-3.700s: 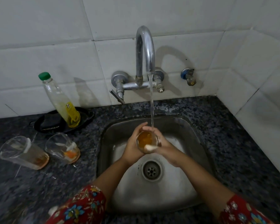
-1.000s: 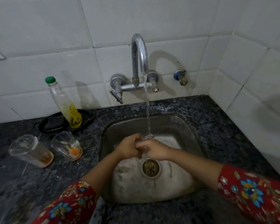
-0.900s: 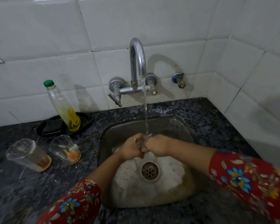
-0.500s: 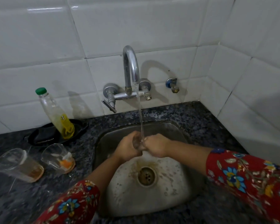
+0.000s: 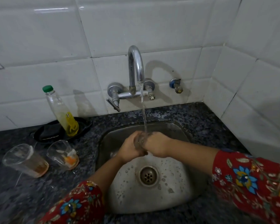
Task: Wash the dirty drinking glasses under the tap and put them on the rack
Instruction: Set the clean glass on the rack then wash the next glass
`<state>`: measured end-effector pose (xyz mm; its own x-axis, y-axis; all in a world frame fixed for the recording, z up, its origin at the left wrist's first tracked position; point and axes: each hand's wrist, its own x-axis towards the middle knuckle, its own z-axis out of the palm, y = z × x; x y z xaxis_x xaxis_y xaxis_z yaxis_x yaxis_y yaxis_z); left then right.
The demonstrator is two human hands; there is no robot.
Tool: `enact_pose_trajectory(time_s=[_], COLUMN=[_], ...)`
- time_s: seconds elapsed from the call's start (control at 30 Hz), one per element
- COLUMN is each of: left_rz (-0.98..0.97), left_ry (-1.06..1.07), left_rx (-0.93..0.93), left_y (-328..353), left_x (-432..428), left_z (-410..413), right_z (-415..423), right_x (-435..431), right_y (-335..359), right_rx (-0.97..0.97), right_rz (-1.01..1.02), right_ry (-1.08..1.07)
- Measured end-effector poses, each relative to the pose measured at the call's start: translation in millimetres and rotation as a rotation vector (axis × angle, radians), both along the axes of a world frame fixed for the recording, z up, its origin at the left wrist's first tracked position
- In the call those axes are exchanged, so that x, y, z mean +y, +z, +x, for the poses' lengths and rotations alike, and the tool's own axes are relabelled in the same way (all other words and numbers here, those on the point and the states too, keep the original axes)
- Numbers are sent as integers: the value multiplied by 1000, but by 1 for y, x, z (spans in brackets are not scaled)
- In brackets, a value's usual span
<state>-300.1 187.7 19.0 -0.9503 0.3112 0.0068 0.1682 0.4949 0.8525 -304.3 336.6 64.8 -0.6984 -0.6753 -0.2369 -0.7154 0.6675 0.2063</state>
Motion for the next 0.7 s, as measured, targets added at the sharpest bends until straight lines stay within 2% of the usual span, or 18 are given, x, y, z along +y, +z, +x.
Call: enact_pose_trajectory(time_s=[0.07,0.17,0.2,0.27,0.33,0.4,0.43,0.5,0.53,0.6,0.63,0.7], left_rz=[-25,-54,-74,-14,30,-22,-51,-120,-110,-7,5,-60], left_ry=[-82,-12,41,83,22,-53,-38,72,107,46,-15,-85], left_rx=[-27,7,28,31,7,0,13,66,73,31,10,-39], left_y=[-2,-5,-5,-4,0,2,1,1,1,2,3,5], left_x=[-7,-3,-1,-1,-6,-8,-7,-3,-2,-6,-9,-14], left_z=[-4,0,2,2,-1,0,3,9,10,7,5,0], right_z=[-4,6,5,6,5,6,9,12,11,12,12,9], right_x=[10,-1,-5,-4,5,10,5,-5,-7,1,6,16], right_y=[-1,-5,-7,-3,3,-1,-2,-7,-8,2,5,2], right_rx=[78,-59,-74,-96,-10,43,12,-183,-203,-156,-68,-14], right_rz=[9,87,104,-20,-21,30,23,-96,-140,-184,-135,-134], right_ry=[155,28,52,-25,12,33,-23,-130,-121,-71,19,74])
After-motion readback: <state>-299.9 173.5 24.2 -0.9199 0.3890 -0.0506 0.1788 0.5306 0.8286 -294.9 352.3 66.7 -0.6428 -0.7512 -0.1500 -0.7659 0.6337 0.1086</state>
